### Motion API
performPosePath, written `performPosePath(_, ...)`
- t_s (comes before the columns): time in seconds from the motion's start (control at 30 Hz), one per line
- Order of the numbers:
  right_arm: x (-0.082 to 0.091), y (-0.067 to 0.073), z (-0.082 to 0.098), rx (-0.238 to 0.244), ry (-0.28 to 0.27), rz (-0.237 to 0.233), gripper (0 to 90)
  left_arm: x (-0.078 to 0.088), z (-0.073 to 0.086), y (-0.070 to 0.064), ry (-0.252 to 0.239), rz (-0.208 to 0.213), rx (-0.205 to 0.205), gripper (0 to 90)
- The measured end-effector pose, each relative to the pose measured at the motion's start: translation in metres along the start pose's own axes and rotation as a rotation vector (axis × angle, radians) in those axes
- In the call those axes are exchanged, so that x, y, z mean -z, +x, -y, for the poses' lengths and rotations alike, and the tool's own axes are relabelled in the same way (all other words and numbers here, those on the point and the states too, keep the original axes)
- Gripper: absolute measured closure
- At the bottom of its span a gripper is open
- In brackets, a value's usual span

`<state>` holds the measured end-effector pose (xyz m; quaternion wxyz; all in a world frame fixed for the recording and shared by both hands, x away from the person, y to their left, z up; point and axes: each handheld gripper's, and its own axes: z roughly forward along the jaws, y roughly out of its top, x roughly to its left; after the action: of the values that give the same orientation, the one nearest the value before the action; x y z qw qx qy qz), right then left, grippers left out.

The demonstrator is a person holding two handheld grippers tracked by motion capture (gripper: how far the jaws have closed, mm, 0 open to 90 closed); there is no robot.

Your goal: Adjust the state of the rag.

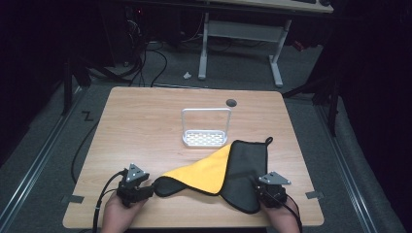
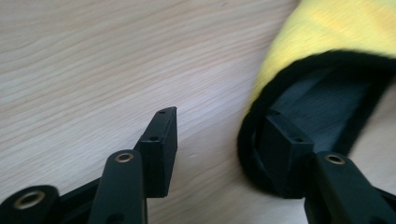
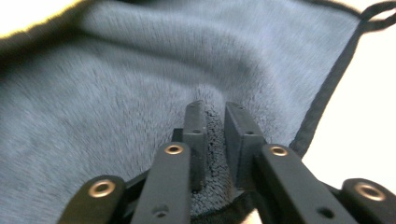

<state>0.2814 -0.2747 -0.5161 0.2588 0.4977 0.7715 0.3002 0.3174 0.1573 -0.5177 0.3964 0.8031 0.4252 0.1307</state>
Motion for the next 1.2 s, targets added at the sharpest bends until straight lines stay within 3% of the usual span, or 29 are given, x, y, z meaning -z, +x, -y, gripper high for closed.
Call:
performPosePath(0.03,0.0,0.0,0.0,0.0,0.0,0.0,77.6,0.0,0.0,0.0,0.0,0.0,0.0,51.7)
performPosePath(0.07,0.009,0.004,-0.004,0.001,-0.043,-0.008,75.0,0.005,-0.002,-0.01,-0.025,0.043,0.004,53.7)
performPosePath(0.13,0.014,0.012,-0.008,0.013,-0.062,-0.027,71.6,0.007,-0.003,-0.015,-0.031,0.057,0.001,57.4)
performPosePath(0.17,0.016,0.018,-0.009,0.023,-0.061,-0.045,70.0,0.009,-0.003,-0.027,-0.039,0.083,-0.023,60.0)
performPosePath(0.2,0.017,0.023,-0.009,0.037,-0.062,-0.049,69.8,0.009,-0.003,-0.027,-0.039,0.083,-0.023,61.4)
performPosePath(0.27,0.019,0.028,-0.01,0.058,-0.067,-0.055,69.4,0.005,-0.003,-0.04,-0.012,0.109,-0.065,61.4)
performPosePath(0.37,0.022,0.037,-0.013,0.074,-0.08,-0.067,68.5,0.001,-0.002,-0.05,-0.006,0.109,-0.081,58.8)
performPosePath(0.47,0.024,0.038,-0.012,0.092,-0.077,-0.049,67.5,0.011,-0.007,-0.055,-0.067,0.083,-0.084,56.8)
performPosePath(0.57,0.03,0.033,-0.013,0.052,-0.104,-0.058,67.5,0.023,-0.01,-0.051,-0.108,0.072,-0.057,54.9)
performPosePath(0.63,0.028,0.034,-0.012,0.052,-0.097,-0.063,67.4,0.027,-0.01,-0.049,-0.129,0.078,-0.039,54.8)
performPosePath(0.7,0.024,0.039,-0.013,0.064,-0.088,-0.087,67.2,0.022,-0.009,-0.056,-0.101,0.119,-0.068,55.4)
performPosePath(0.73,0.024,0.039,-0.013,0.064,-0.088,-0.087,67.2,0.022,-0.009,-0.056,-0.101,0.119,-0.068,55.8)
performPosePath(0.83,0.018,0.052,-0.016,0.086,-0.077,-0.119,66.1,0.001,-0.006,-0.073,-0.023,0.136,-0.132,55.9)
performPosePath(0.9,0.015,0.054,-0.016,0.095,-0.063,-0.124,66.1,-0.008,-0.005,-0.076,-0.001,0.129,-0.147,55.6)
performPosePath(0.93,0.006,0.057,-0.014,0.1,-0.026,-0.123,66.2,-0.02,-0.005,-0.077,0.034,0.119,-0.163,55.4)
performPosePath(0.97,0.006,0.057,-0.014,0.1,-0.026,-0.123,66.2,-0.02,-0.005,-0.077,0.034,0.119,-0.163,56.3)
performPosePath(1.0,-0.003,0.055,-0.012,0.094,0.014,-0.12,66.4,-0.025,-0.004,-0.077,0.052,0.11,-0.174,58.7)
performPosePath(1.03,-0.003,0.055,-0.012,0.094,0.014,-0.12,66.4,-0.029,-0.003,-0.076,0.075,0.107,-0.176,58.7)
performPosePath(1.07,-0.009,0.056,-0.008,0.107,0.038,-0.118,71.5,-0.03,-0.002,-0.071,0.062,0.104,-0.172,69.7)
performPosePath(1.1,-0.009,0.056,-0.008,0.108,0.034,-0.129,74.6,-0.03,-0.002,-0.068,0.06,0.11,-0.156,73.6)
performPosePath(1.13,-0.008,0.057,-0.008,0.107,0.042,-0.136,81.6,-0.029,-0.002,-0.064,0.06,0.13,-0.136,81.8)
performPosePath(1.2,-0.007,0.057,-0.007,0.122,0.049,-0.129,86.5,-0.027,0.0,-0.058,0.063,0.17,-0.1,86.8)
